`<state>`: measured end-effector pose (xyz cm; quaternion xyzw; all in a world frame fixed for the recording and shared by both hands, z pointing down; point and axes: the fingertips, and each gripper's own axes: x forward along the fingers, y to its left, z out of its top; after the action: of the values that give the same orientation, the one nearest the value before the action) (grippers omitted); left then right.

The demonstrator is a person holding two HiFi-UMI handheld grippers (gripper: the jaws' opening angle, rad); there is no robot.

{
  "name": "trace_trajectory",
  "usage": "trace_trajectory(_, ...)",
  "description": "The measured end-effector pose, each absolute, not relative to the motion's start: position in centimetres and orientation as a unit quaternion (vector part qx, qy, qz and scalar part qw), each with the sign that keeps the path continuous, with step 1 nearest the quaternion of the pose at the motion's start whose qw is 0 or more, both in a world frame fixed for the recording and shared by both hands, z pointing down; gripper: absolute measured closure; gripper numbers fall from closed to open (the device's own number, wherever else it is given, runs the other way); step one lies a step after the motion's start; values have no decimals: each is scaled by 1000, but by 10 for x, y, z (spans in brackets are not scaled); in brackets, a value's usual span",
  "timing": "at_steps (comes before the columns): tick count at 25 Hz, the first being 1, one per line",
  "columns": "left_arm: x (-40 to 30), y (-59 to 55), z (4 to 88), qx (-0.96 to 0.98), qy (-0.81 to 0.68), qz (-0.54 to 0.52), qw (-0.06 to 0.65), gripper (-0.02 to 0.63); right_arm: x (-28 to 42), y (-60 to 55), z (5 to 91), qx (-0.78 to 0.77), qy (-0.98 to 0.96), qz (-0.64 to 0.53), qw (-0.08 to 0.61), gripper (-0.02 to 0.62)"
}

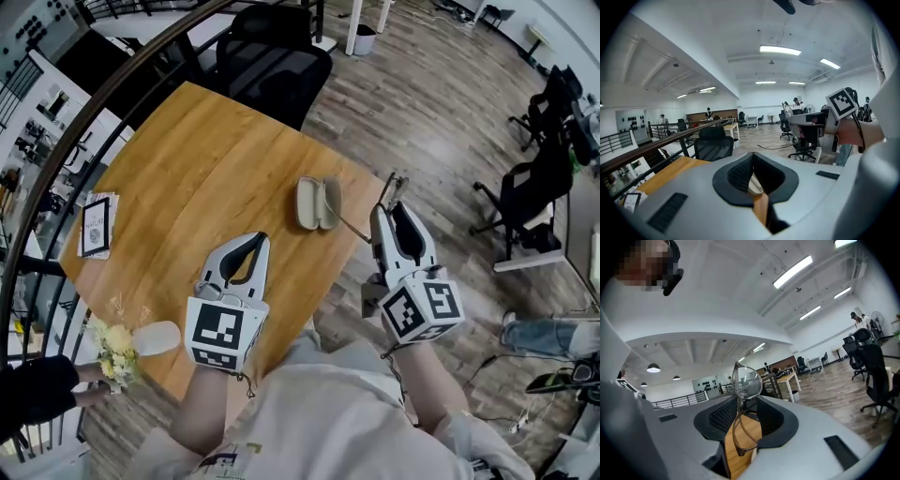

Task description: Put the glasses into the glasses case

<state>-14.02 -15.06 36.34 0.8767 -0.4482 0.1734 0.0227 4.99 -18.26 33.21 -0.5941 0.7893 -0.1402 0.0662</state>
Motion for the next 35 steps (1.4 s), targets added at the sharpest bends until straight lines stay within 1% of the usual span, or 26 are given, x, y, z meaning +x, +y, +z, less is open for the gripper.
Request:
trace_trajectory(5,-141,-171,386,876,-444,182,41,589,35,-225,377,-593,782,-188,43,439)
trace_trajectory(11,-143,-193,404,865,-457,198,61,589,25,-259,415,-588,783,-202,22,439)
trace_trajectory(22,-127,-236,450,853,-459,231,95,589,38,-309,506,-604,748,-273,-25,439)
trace_trajectory(28,-116,-254,484,850,-455,220,149,589,33,-325,565,-594,738,-314,-60,439)
trace_trajectory(35,-123,-259,531,833,-458,243,194,589,11,-332,615,-581,729,-345,-106,434)
